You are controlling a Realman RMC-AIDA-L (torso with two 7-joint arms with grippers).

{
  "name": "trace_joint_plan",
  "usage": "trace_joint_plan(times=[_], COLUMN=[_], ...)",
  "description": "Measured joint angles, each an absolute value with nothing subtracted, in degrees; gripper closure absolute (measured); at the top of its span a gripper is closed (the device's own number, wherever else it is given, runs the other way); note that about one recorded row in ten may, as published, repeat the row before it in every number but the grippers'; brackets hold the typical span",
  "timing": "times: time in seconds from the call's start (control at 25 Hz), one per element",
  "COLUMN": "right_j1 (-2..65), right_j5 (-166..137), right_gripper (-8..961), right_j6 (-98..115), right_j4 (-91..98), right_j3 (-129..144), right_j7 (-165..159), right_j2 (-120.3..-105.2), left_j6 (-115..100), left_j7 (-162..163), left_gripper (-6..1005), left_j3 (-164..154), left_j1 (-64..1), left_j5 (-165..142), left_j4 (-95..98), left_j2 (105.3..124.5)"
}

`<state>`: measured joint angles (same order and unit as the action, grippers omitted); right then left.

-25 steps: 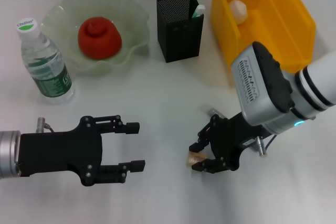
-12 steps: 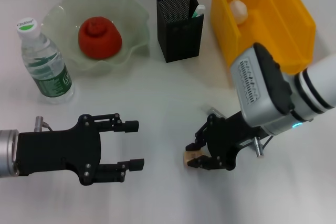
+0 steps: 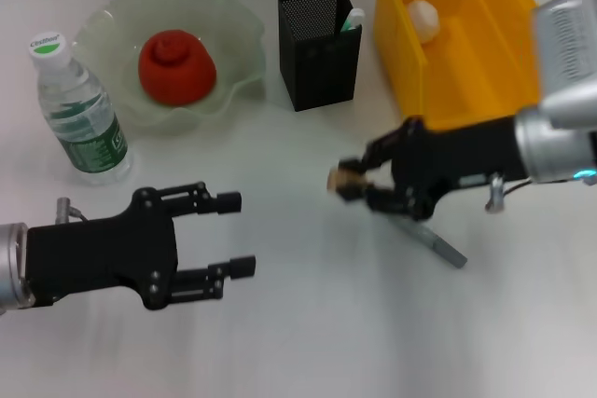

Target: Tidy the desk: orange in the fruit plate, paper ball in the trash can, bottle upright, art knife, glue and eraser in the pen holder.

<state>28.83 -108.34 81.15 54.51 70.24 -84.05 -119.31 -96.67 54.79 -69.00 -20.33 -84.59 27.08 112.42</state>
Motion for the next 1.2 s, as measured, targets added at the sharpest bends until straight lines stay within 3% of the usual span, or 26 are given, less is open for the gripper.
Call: trace_joint_plan(times=[0.16, 0.2, 0.48, 1.2], right_j1=[27.2, 27.2, 28.9, 43.4], right_j5=[-98.5, -96.8, -86.6, -93.6], right_gripper=[697, 696, 686, 661], right_j6=[80.8, 80.7, 74.1, 54.9], right_j4=[49.2, 47.9, 42.5, 38.5], right_j3=[64.6, 64.0, 62.5, 63.0], right_j7=[-76.8, -75.5, -69.2, -84.4], right_j2=[-119.28, -119.28, -119.4, -118.83], left_j6=[-96.7, -96.7, -96.7, -95.8], left_j7=[54.7, 54.3, 52.8, 52.2], left_gripper=[286, 286, 286, 286], left_j3=[-68.0, -65.0, -59.7, -59.6], left_j1=[-20.1, -19.4, -18.3, -18.2], left_j5=[-84.6, -84.6, -84.4, -84.3], left_j4=[26.9, 26.7, 26.0, 25.9], left_j2=[112.78, 114.28, 116.53, 117.73])
